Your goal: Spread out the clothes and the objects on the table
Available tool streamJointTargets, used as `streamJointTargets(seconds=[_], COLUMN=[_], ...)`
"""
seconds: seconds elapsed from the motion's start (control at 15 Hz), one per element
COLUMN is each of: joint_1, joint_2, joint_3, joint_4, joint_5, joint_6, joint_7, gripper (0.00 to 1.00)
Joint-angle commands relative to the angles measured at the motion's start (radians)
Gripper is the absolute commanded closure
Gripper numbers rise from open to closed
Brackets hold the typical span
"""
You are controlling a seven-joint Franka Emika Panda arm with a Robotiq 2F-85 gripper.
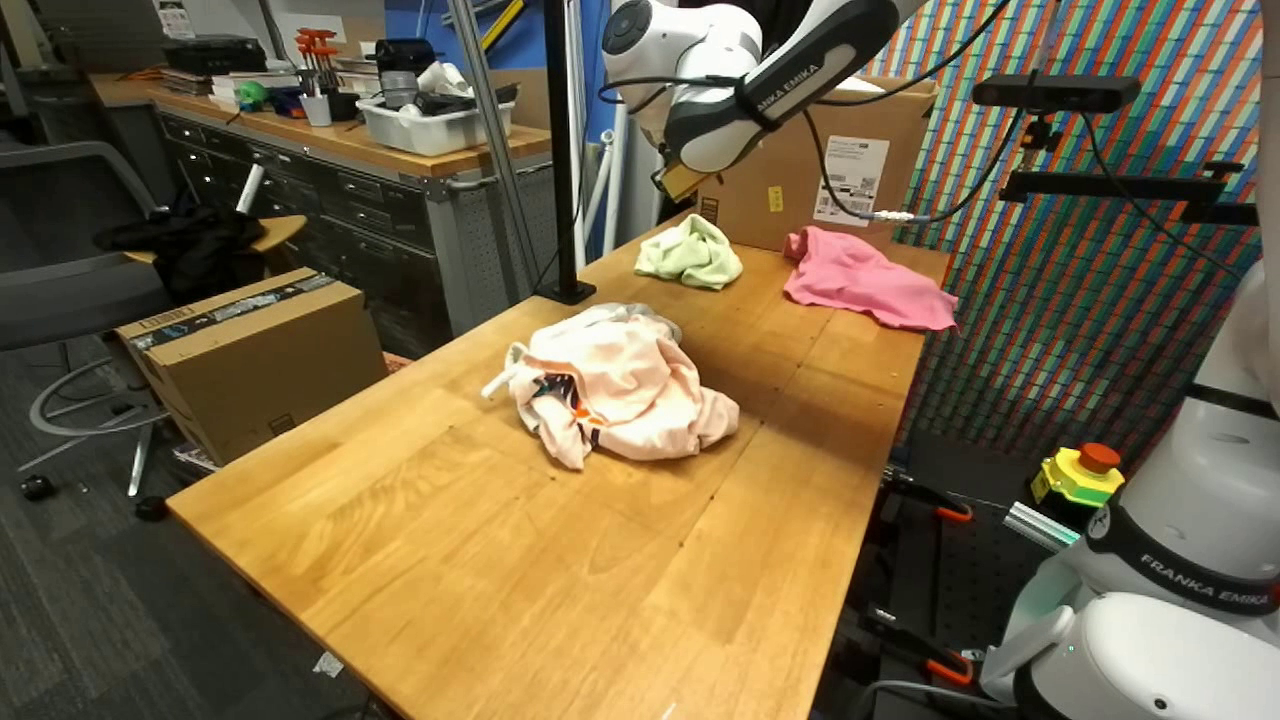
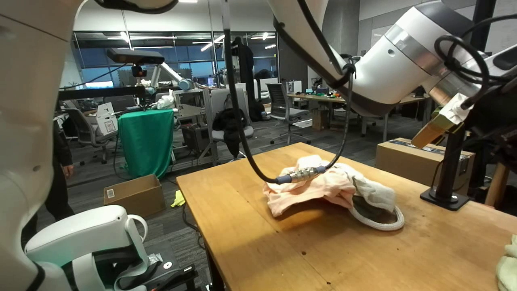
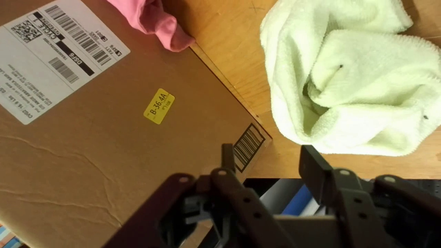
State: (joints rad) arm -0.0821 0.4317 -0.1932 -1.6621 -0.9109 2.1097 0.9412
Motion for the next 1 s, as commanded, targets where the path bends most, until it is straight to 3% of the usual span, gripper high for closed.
streamJointTargets(seconds=[0.0,0.13,0.2,0.93], joint_1=[-0.01,-0.008,-0.011,0.031], joint_2=[-0.027,-0.056,-0.076,-0.333], joint_3=[0.021,0.039,0.053,0.146], joint_4=[-0.022,-0.057,-0.082,-0.403], joint_5=[0.036,0.068,0.098,0.41], joint_6=[0.012,0.026,0.048,0.21], joint_7=[-0.111,-0.191,-0.247,-0.734], gripper=[0.16,0.02,0.0,0.0])
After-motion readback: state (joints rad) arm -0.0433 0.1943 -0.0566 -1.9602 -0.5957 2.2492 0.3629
